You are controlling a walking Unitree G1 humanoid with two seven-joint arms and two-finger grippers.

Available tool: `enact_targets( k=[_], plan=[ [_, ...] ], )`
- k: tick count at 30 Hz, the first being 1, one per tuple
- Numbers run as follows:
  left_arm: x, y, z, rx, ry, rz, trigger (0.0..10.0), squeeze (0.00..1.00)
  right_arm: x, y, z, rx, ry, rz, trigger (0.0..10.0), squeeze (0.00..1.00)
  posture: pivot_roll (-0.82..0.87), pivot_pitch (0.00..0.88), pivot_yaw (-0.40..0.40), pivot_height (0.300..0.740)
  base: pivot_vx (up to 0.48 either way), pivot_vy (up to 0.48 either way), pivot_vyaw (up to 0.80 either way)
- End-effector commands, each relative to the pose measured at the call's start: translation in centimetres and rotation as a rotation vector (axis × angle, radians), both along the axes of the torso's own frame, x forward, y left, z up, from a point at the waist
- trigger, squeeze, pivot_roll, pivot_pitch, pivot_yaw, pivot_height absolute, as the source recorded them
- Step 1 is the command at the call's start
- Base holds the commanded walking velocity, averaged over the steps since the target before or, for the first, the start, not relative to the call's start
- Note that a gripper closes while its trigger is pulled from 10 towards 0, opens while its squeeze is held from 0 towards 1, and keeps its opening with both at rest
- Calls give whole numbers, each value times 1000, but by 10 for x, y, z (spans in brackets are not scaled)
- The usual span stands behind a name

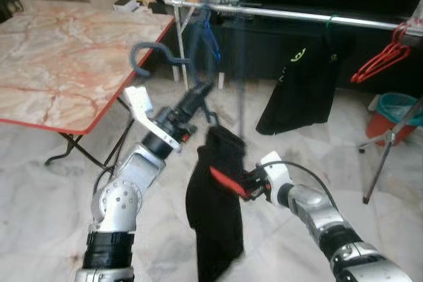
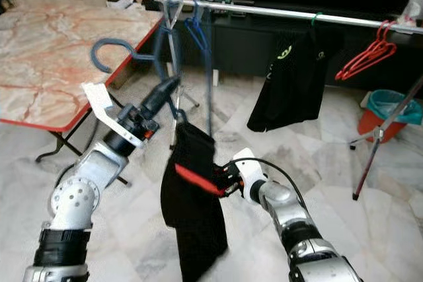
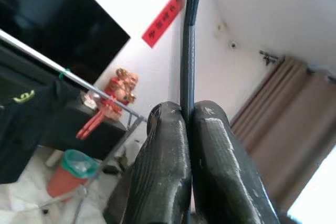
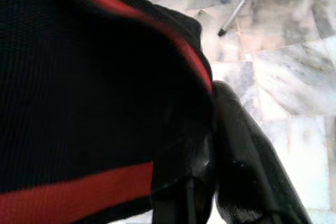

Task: Hang hanger

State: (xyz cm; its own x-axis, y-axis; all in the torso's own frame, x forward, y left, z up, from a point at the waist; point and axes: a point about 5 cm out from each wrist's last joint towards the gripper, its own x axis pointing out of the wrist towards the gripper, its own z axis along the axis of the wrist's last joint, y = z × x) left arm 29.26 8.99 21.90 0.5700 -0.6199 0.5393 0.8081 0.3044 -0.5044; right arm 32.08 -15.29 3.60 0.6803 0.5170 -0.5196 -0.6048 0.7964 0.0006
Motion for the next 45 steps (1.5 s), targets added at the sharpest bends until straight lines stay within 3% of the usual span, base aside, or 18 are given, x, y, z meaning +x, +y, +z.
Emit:
enact_targets(
  k=[1,3,4,6,8,9,11,13,15,17,25,26,27,28,33,34,45],
  plan=[
    [13,8,22,-179,10,149,10000,0,-1,2,1,13,1,4,0,0,127,0,-2,740,0,0,0],
    [18,12,29,-311,51,167,10000,0,-1,2,0,16,5,9,0,0,126,0,-1,740,0,0,0],
    [18,11,31,-312,50,173,10000,0,-1,2,0,16,6,10,0,0,126,0,-1,740,0,0,0],
    [4,-13,33,-129,-25,-24,10000,0,-1,2,0,18,8,12,0,0,128,0,-3,740,0,0,0],
    [-21,-37,17,248,-183,-214,10000,0,-1,3,0,18,11,17,0,0,132,0,-3,740,0,0,0],
    [-23,-39,11,326,-213,-222,10000,0,-2,3,0,17,12,18,0,0,132,0,-3,740,0,0,0],
    [-18,-39,6,375,-222,-152,10000,0,-2,3,-1,17,13,20,0,0,134,0,-2,740,0,0,0],
    [-7,-36,6,310,-140,-83,10000,0,-3,4,-1,18,14,22,0,0,134,0,-1,740,0,0,0],
    [-7,-36,-2,461,-198,-75,10000,0,-3,4,-1,16,14,21,0,0,130,0,-3,740,0,0,0],
    [-14,-34,-24,694,-249,-145,10000,0,-3,4,-1,14,13,22,0,0,140,0,-6,740,0,0,0],
    [-13,-18,-48,834,-216,-119,10000,0,-2,-2,-1,-14,10,16,0,0,133,0,-6,740,0,0,0],
    [-14,-17,-50,834,-212,-120,10000,0,-3,-4,-3,-36,13,13,6706,0,134,0,-7,740,0,0,0],
    [-14,-17,-50,834,-212,-120,10000,0,-3,-4,-3,-36,13,13,6706,0,134,0,-7,740,0,0,0],
    [-15,-16,-50,834,-212,-121,10000,0,-4,-4,-4,-42,17,17,10000,0,136,0,-8,740,0,0,0],
    [-16,-17,-51,821,-209,-116,10000,0,-7,-4,-8,-41,34,18,10000,27,135,0,-11,740,0,0,0],
    [-15,-16,-50,821,-208,-104,10000,0,-7,-4,-8,-36,35,14,10000,1000,135,0,-11,740,0,0,0],
    [-14,-16,-53,820,-205,-99,10000,0,-12,-8,-14,-89,67,36,10000,1000,132,0,-10,740,0,0,0]
  ],
)
